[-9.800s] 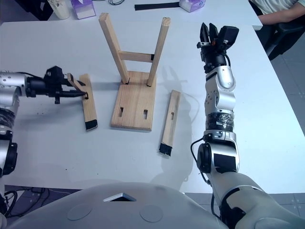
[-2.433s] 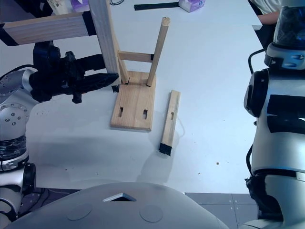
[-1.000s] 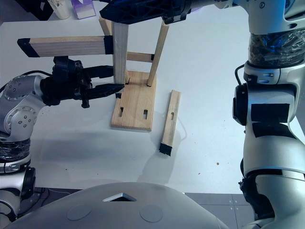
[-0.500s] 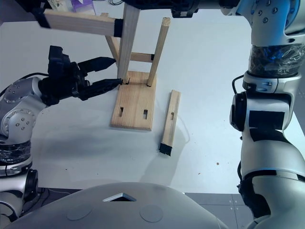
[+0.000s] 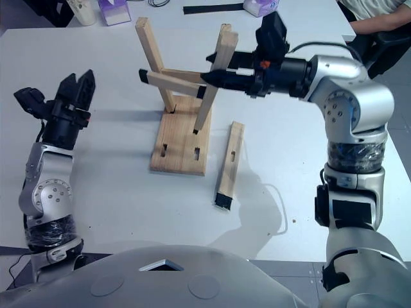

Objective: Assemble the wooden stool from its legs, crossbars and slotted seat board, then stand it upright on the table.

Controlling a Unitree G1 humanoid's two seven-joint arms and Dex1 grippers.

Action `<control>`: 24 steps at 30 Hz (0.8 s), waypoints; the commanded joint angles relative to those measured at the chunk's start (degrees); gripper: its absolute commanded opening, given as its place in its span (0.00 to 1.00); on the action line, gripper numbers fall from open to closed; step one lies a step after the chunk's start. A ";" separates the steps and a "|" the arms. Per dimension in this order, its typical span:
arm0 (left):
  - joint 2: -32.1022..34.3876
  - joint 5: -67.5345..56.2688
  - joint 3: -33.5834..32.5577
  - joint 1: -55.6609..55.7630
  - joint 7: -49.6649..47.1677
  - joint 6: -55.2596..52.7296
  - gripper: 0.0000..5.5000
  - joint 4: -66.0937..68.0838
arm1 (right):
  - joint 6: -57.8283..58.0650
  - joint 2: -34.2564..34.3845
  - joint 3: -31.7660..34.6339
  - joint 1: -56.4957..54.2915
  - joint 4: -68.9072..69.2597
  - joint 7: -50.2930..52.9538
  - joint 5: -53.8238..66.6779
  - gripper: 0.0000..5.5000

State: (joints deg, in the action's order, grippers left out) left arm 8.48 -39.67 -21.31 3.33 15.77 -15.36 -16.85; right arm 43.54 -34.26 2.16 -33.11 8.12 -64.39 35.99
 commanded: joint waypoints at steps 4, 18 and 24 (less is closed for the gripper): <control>1.35 1.11 -0.32 5.44 -2.00 0.22 0.61 5.88 | -2.16 -0.66 -2.60 5.24 4.16 0.31 -0.74 0.37; -0.47 0.99 -0.66 1.98 -3.44 1.63 0.61 3.82 | 2.26 -5.06 -3.57 5.38 7.66 -3.57 4.55 0.37; -1.15 1.23 -0.29 0.35 -4.00 2.10 0.61 3.90 | 0.95 -5.10 -4.81 3.85 4.39 -2.98 2.99 0.37</control>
State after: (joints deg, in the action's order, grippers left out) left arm 7.67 -39.12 -21.74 4.29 12.49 -13.38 -13.09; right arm 44.85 -38.70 -1.97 -28.47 13.28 -67.69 40.20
